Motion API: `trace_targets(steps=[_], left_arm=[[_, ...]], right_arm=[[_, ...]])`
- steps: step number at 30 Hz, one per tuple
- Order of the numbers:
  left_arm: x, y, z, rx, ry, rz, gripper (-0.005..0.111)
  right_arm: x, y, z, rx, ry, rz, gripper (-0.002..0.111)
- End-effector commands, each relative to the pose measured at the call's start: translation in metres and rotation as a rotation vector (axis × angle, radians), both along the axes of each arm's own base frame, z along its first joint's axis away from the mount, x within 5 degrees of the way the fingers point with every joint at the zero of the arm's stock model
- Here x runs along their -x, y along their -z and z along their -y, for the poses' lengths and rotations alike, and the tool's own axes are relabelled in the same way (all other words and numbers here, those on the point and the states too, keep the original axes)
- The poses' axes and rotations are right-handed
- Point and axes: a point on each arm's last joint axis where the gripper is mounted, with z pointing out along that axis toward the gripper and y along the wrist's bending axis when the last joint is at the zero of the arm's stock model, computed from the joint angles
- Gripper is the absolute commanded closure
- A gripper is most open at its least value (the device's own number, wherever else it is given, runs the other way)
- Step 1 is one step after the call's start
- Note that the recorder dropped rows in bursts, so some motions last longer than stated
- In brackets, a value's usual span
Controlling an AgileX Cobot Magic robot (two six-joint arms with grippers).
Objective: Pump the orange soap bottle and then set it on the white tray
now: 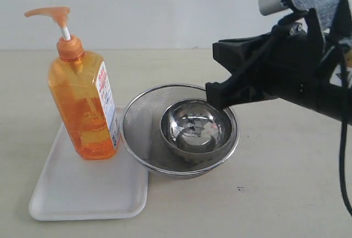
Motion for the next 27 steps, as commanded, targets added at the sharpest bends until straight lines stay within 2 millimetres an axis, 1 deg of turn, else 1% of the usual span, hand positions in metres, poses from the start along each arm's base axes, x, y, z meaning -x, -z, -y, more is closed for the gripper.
trace_targets(steps=[1,6,11,16,21,24,27], left_arm=[[0.019,0.003,0.007,0.027,0.095,0.012,0.102],[0.042,-0.006,0.012,0.056,0.189,0.107,0.102],[0.059,-0.009,0.010,0.038,0.200,0.116,0.102],[0.076,-0.009,0.010,0.064,0.228,0.172,0.102],[0.087,-0.002,0.006,0.058,0.196,0.206,0.102],[0.093,-0.005,0.005,0.074,0.192,0.248,0.102],[0.095,-0.004,0.003,0.060,0.182,0.246,0.102]], right_arm=[[0.012,0.007,0.013,-0.021,0.011,0.010,0.108],[0.026,0.010,0.026,-0.080,0.027,0.040,0.108],[0.042,0.017,0.042,-0.115,0.039,0.062,0.108],[0.057,0.030,0.057,-0.147,0.052,0.097,0.108],[0.071,0.044,0.072,-0.193,0.079,0.127,0.108],[0.076,0.052,0.078,-0.195,0.082,0.132,0.108],[0.078,0.058,0.079,-0.178,0.082,0.118,0.108]])
